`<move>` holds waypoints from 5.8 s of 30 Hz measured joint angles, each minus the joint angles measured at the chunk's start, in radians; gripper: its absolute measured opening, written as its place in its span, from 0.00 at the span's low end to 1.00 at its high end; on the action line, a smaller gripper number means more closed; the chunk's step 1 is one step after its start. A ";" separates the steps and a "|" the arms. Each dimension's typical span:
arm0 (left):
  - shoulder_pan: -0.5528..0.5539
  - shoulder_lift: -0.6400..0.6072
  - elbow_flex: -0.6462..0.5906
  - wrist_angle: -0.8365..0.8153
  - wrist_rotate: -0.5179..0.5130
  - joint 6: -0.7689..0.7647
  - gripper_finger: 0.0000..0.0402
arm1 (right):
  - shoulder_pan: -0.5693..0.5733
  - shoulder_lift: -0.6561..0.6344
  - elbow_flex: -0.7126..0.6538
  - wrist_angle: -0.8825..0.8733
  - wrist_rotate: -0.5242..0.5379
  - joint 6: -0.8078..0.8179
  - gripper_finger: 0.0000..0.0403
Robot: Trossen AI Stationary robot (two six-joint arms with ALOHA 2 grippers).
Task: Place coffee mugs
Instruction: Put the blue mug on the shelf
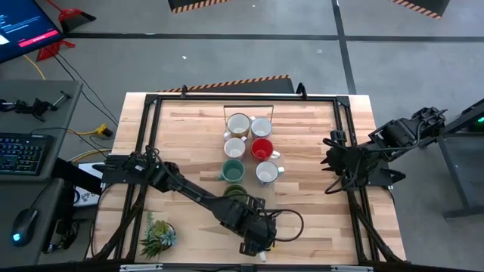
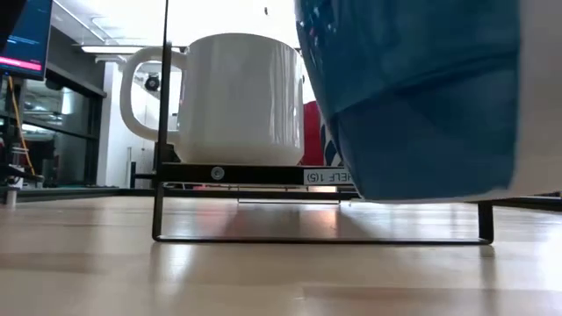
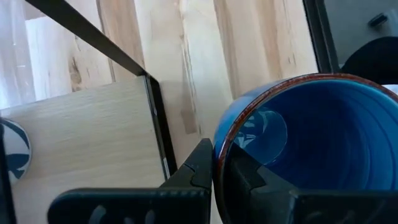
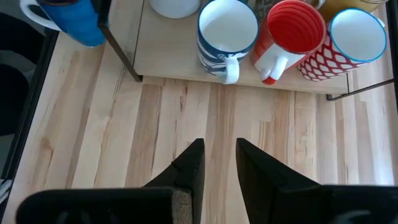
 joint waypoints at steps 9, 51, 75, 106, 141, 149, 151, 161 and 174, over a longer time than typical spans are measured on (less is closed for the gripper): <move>0.012 0.000 0.000 -0.012 -0.018 0.044 0.01 | 0.000 0.000 0.000 0.000 -0.001 0.000 0.18; -0.060 -0.150 -0.001 -0.033 -0.133 -0.043 0.01 | 0.000 0.000 0.000 -0.004 -0.002 0.003 0.18; -0.044 -0.008 -0.003 0.068 0.021 -0.063 0.01 | 0.000 0.001 0.000 0.005 0.002 0.010 0.18; -0.044 0.039 -0.002 0.058 0.048 -0.045 0.01 | 0.000 0.001 0.000 0.004 0.003 0.001 0.18; 0.013 0.054 -0.001 0.065 0.144 -0.079 0.16 | 0.000 0.001 0.000 0.004 -0.005 0.003 0.18; 0.016 0.021 -0.002 0.060 0.182 -0.090 0.20 | 0.000 0.001 0.000 -0.001 -0.005 0.003 0.18; 0.016 0.021 -0.002 0.062 0.183 -0.092 0.20 | 0.000 0.000 0.000 -0.001 -0.005 0.003 0.18; 0.016 -0.072 0.000 0.061 0.113 -0.052 0.20 | 0.000 0.000 0.000 -0.004 -0.005 0.017 0.18; -0.023 -0.251 -0.001 -0.071 -0.039 0.041 0.21 | 0.000 0.001 0.000 -0.007 -0.027 0.039 0.18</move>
